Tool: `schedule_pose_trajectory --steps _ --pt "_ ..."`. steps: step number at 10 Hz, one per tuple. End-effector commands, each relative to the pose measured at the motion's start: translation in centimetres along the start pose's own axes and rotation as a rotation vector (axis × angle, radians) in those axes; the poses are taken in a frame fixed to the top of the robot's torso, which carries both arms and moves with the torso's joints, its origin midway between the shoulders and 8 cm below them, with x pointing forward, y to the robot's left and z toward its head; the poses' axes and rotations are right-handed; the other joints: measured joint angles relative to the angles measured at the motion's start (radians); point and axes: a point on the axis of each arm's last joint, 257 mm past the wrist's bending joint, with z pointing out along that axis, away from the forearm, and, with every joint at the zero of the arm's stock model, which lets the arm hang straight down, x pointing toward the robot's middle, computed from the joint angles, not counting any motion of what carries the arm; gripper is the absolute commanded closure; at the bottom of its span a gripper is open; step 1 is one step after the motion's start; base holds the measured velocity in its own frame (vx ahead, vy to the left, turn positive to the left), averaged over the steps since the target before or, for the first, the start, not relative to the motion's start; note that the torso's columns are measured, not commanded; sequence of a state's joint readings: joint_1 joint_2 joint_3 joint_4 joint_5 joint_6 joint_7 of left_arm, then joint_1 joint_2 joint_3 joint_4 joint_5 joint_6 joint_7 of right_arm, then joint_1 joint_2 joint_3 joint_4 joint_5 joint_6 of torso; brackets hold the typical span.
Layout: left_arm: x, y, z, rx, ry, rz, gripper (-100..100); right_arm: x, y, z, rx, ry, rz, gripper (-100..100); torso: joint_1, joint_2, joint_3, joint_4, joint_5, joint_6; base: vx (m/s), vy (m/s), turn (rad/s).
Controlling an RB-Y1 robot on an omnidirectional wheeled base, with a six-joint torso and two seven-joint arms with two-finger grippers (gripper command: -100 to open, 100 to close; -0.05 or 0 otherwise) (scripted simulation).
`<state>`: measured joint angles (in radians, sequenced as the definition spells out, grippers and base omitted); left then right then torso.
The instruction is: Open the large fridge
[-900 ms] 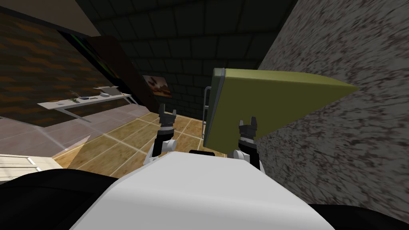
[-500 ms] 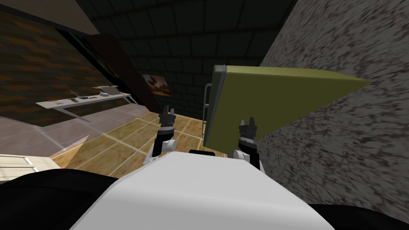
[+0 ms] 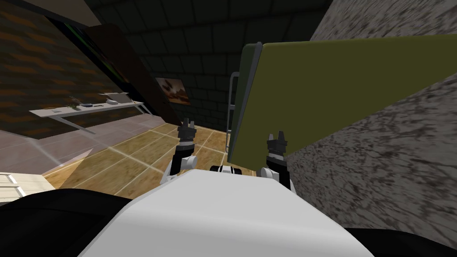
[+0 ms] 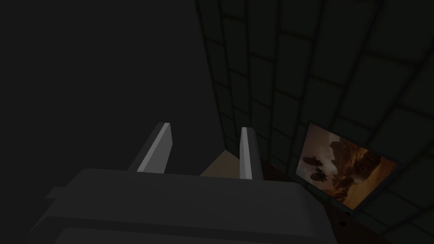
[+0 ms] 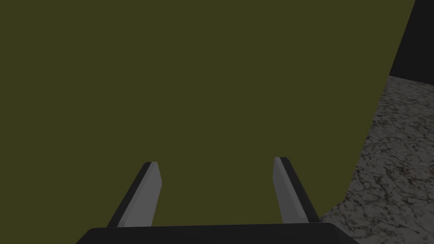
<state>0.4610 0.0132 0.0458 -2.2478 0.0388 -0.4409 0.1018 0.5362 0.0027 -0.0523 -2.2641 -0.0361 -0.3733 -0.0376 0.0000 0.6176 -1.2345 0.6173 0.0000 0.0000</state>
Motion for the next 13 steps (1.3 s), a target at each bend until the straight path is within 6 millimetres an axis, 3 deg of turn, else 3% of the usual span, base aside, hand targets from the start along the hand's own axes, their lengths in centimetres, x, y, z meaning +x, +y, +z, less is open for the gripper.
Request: schedule_pose_trajectory --steps 1,3,13 --pt "0.0 0.0 0.0 0.000 0.000 0.000 0 0.4 -0.2 0.1 0.006 0.038 -0.044 -100 0.000 0.074 -0.148 0.074 0.000 0.000 0.006 0.016 0.002" --pt "0.0 0.0 0.0 -0.001 0.000 0.000 0 1.0 -0.8 0.1 0.019 0.092 -0.130 -100 0.001 0.117 -0.236 0.117 0.000 0.000 -0.001 0.037 -0.001" --pt "0.0 0.0 0.0 -0.001 0.000 0.000 0 1.8 -5.2 0.0 0.066 0.298 -0.731 -100 0.000 0.121 -0.241 0.121 0.000 0.000 -0.001 0.079 -0.017"
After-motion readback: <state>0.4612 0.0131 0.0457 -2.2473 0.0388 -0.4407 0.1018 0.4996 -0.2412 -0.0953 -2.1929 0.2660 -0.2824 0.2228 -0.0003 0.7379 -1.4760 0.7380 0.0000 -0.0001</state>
